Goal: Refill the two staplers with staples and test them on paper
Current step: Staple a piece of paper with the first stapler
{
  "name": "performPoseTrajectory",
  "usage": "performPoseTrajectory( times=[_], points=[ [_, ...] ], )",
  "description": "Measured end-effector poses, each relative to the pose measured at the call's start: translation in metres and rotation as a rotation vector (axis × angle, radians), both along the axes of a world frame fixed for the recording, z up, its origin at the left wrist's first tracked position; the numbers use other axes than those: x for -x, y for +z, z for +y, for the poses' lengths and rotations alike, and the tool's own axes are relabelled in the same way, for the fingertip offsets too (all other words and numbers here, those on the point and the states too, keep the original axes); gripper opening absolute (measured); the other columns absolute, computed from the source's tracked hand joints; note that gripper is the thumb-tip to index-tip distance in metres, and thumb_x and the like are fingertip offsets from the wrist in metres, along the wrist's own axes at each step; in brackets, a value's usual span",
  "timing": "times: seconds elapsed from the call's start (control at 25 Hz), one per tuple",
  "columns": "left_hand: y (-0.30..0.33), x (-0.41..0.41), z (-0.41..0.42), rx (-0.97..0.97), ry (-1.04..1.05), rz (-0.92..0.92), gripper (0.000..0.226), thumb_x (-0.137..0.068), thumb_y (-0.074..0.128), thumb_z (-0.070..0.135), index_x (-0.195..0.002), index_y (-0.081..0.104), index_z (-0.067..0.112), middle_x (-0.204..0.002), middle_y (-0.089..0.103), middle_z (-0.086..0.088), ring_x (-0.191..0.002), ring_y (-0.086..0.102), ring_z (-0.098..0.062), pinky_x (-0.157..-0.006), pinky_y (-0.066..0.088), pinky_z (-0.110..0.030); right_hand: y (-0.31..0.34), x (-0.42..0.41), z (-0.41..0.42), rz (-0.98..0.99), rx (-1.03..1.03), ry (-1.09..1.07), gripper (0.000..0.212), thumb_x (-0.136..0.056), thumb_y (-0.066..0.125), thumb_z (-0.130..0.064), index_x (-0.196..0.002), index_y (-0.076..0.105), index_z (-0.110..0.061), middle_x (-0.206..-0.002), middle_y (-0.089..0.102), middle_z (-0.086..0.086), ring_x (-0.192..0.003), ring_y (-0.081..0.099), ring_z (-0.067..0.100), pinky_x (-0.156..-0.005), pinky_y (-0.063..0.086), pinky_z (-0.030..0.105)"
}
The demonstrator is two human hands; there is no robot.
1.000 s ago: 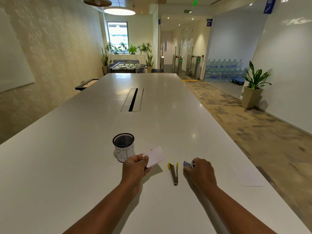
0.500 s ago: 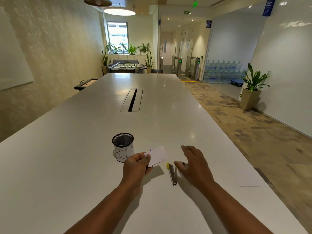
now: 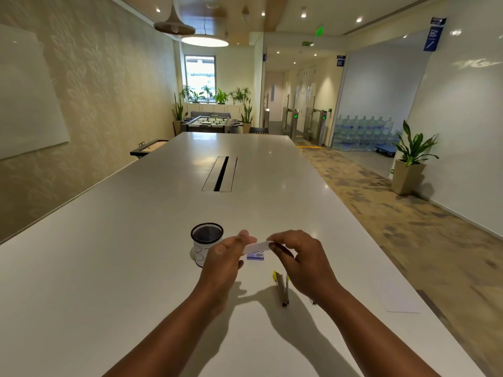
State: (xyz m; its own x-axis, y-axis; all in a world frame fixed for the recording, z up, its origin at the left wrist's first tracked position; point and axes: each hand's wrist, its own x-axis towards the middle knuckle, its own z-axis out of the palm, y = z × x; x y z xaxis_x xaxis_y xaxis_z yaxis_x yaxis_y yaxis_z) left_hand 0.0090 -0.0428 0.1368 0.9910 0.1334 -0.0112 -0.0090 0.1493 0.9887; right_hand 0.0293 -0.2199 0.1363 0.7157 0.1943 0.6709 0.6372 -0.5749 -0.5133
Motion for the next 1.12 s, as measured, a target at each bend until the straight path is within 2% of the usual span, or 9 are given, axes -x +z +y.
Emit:
performPoseTrajectory(
  times=[0.08,0.16,0.28,0.4,0.6,0.76,0.84,0.96,1.12],
  points=[
    [0.006,0.006,0.0,-0.018,-0.055,-0.072,0.025,-0.098,0.06,0.042,-0.089,0.081,0.033,-0.087,0.078,0.01,-0.093,0.069,-0.01,-0.088,0.054,-0.026,0.005,0.003,0.002,0.175,-0.092,0.028,0.021,-0.097,0.065,-0.01,-0.109,0.076,-0.022,-0.093,0.069,-0.025,-0.09,0.064,0.0,-0.076,0.049,0.013],
    [0.008,0.009,0.0,-0.033,-0.078,-0.125,0.015,-0.098,0.065,0.026,-0.102,0.078,0.022,-0.093,0.081,0.006,-0.089,0.072,-0.009,-0.078,0.056,-0.02,0.009,0.005,0.002,0.306,-0.205,0.083,0.026,-0.099,0.06,-0.011,-0.116,0.07,-0.029,-0.084,0.067,-0.025,-0.087,0.065,0.001,-0.075,0.053,0.017],
    [0.011,0.008,0.002,-0.015,-0.057,-0.1,0.019,-0.097,0.066,0.011,-0.114,0.072,0.017,-0.098,0.081,0.002,-0.085,0.075,-0.009,-0.073,0.059,-0.02,0.016,0.011,0.004,0.431,-0.436,0.188,0.03,-0.098,0.061,-0.01,-0.11,0.064,-0.037,-0.082,0.066,0.002,-0.078,0.066,0.015,-0.067,0.057,0.024],
    [0.013,0.01,0.002,0.033,-0.027,-0.103,0.026,-0.094,0.068,0.005,-0.114,0.065,0.022,-0.085,0.079,0.015,-0.076,0.077,-0.01,-0.067,0.06,-0.022,0.018,0.016,0.005,0.438,-0.495,0.178,0.025,-0.097,0.061,-0.006,-0.093,0.068,-0.031,-0.088,0.071,0.004,-0.077,0.069,0.018,-0.062,0.056,0.023],
    [0.012,0.009,0.001,-0.016,-0.023,-0.139,0.026,-0.097,0.063,0.003,-0.111,0.069,0.025,-0.082,0.079,0.015,-0.073,0.077,-0.01,-0.064,0.06,-0.022,0.013,0.018,0.005,0.522,-0.577,0.174,0.023,-0.098,0.062,-0.009,-0.096,0.077,-0.025,-0.093,0.077,-0.003,-0.075,0.071,0.011,-0.062,0.057,0.023],
    [0.014,0.011,0.0,-0.045,-0.033,-0.148,0.037,-0.098,0.059,0.002,-0.116,0.068,0.033,-0.083,0.08,0.009,-0.073,0.076,-0.009,-0.065,0.06,-0.022,0.011,0.019,0.005,0.59,-0.629,0.183,0.023,-0.092,0.066,-0.004,-0.1,0.076,-0.023,-0.1,0.073,0.013,-0.069,0.072,0.019,-0.063,0.057,0.025],
    [0.014,0.012,-0.001,-0.055,-0.032,-0.13,0.043,-0.099,0.054,0.001,-0.122,0.067,0.035,-0.093,0.078,0.004,-0.073,0.076,-0.01,-0.067,0.061,-0.025,0.01,0.02,0.006,0.613,-0.643,0.184,0.024,-0.091,0.067,-0.002,-0.103,0.075,-0.021,-0.102,0.07,0.02,-0.071,0.073,0.02,-0.063,0.057,0.025],
    [0.013,0.012,-0.001,-0.071,-0.078,-0.055,0.04,-0.101,0.048,0.001,-0.113,0.074,0.028,-0.114,0.074,-0.002,-0.078,0.077,-0.013,-0.069,0.059,-0.027,0.005,0.022,0.008,0.654,-0.663,0.15,0.021,-0.091,0.067,-0.001,-0.106,0.074,-0.015,-0.1,0.073,0.021,-0.071,0.072,0.018,-0.064,0.057,0.026],
    [0.009,0.009,0.005,0.031,-0.159,0.106,0.029,-0.098,0.05,0.0,-0.102,0.078,0.011,-0.105,0.078,-0.016,-0.083,0.077,-0.021,-0.068,0.057,-0.028,0.0,0.022,0.009,0.749,-0.758,0.152,0.017,-0.091,0.066,-0.001,-0.105,0.074,-0.007,-0.085,0.076,0.011,-0.071,0.069,0.018,-0.068,0.056,0.03]
  ],
)
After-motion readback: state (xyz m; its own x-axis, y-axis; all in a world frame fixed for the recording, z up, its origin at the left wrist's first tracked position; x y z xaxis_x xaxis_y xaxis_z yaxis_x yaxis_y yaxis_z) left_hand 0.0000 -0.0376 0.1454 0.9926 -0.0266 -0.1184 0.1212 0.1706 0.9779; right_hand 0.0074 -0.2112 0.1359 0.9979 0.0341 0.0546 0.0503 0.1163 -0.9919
